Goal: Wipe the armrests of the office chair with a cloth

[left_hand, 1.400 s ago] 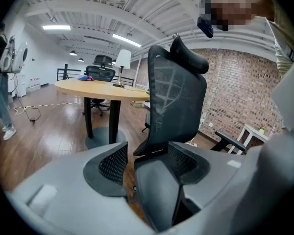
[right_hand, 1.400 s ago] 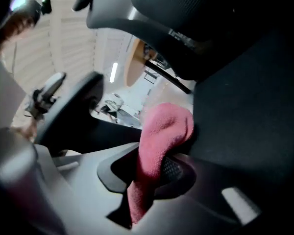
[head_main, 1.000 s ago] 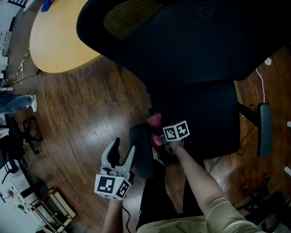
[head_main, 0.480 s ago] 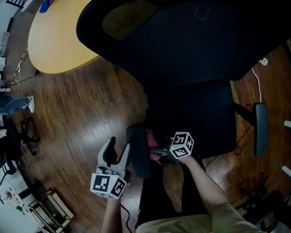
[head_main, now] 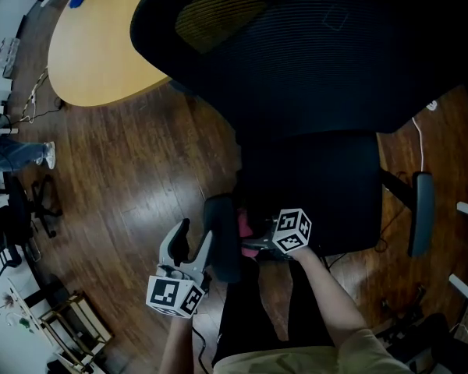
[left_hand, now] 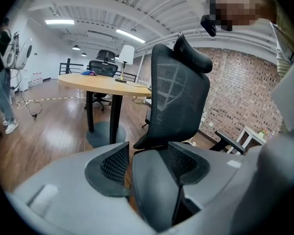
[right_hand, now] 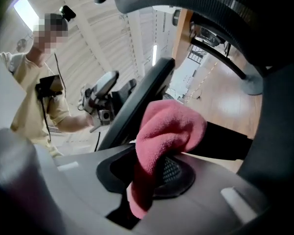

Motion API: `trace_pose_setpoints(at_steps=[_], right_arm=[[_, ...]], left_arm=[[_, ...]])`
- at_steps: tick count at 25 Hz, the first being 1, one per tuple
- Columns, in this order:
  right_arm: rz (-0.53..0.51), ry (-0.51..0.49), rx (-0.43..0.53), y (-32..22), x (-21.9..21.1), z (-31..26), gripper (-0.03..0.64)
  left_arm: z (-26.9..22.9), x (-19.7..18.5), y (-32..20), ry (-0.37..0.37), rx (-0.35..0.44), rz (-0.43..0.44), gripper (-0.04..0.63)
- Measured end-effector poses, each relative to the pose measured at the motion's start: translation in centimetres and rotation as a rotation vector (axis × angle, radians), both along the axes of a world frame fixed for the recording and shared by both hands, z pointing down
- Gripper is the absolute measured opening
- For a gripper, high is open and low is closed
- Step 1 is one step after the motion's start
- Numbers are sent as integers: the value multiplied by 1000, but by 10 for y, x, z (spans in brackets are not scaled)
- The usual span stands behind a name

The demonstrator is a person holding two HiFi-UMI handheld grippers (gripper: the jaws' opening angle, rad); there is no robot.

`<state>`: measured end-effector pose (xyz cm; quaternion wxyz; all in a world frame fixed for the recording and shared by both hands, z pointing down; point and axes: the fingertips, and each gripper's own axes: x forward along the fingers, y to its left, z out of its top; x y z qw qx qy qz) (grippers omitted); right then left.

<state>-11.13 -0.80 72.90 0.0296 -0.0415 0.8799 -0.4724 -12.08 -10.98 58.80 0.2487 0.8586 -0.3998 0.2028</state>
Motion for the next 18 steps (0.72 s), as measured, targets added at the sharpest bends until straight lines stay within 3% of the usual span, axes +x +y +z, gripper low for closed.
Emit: trace_pose_setpoints(at_steps=[2, 4, 6, 8, 11, 13, 18], right_arm=[[34, 146, -55, -12, 4, 30, 64], [145, 267, -193, -32, 16, 70, 63], [239, 311, -340, -52, 25, 101, 61], [236, 370, -401, -60, 29, 123, 64], [178, 574, -408, -62, 30, 149, 64], [148, 659, -397, -64, 30, 155, 57], [203, 597, -335, -74, 44, 140, 61]], left_arm=[[-1, 3, -3, -4, 9, 9, 235], [0, 5, -5, 5, 11, 3, 235], [2, 6, -5, 6, 12, 4, 235], [5, 5, -3, 4, 10, 6, 235], [11, 0, 1, 6, 0, -6, 235], [14, -4, 3, 9, -4, -20, 235], [5, -21, -2, 27, 6, -64, 235]])
